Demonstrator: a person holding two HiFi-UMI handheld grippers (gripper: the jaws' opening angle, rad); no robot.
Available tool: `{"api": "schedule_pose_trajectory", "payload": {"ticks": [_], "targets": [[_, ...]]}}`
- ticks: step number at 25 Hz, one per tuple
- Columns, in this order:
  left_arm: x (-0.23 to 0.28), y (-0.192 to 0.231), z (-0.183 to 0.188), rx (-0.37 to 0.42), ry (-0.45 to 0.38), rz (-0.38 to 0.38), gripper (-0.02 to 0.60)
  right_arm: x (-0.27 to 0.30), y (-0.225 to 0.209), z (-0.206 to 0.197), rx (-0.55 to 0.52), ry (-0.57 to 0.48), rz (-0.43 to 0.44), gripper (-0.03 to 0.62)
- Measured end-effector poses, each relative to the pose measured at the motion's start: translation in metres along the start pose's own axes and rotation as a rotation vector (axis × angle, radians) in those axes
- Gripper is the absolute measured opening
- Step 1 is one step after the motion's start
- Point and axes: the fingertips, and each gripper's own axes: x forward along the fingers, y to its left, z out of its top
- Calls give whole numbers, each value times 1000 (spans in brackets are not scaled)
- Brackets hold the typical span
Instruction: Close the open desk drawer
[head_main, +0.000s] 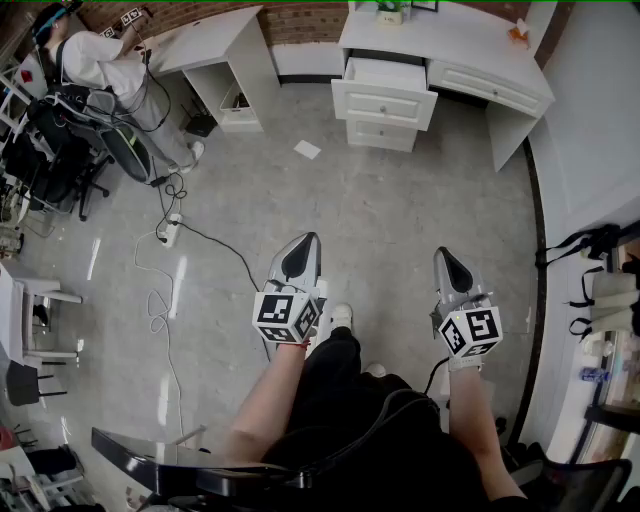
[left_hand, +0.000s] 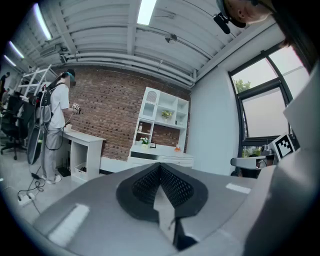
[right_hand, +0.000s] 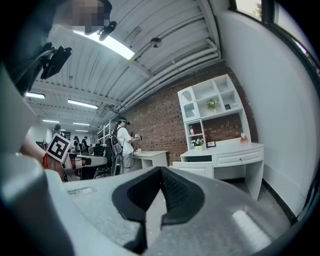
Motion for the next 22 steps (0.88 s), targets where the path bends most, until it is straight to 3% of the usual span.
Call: {"api": "schedule_pose_trajectory", "payload": {"ticks": [11, 22], "targets": [[72, 43, 10, 13, 24, -51, 3, 80, -17, -8, 6, 34, -17, -2], [121, 77, 13, 25, 59, -123, 3, 127, -34, -9, 51, 35, -108, 0]]}}
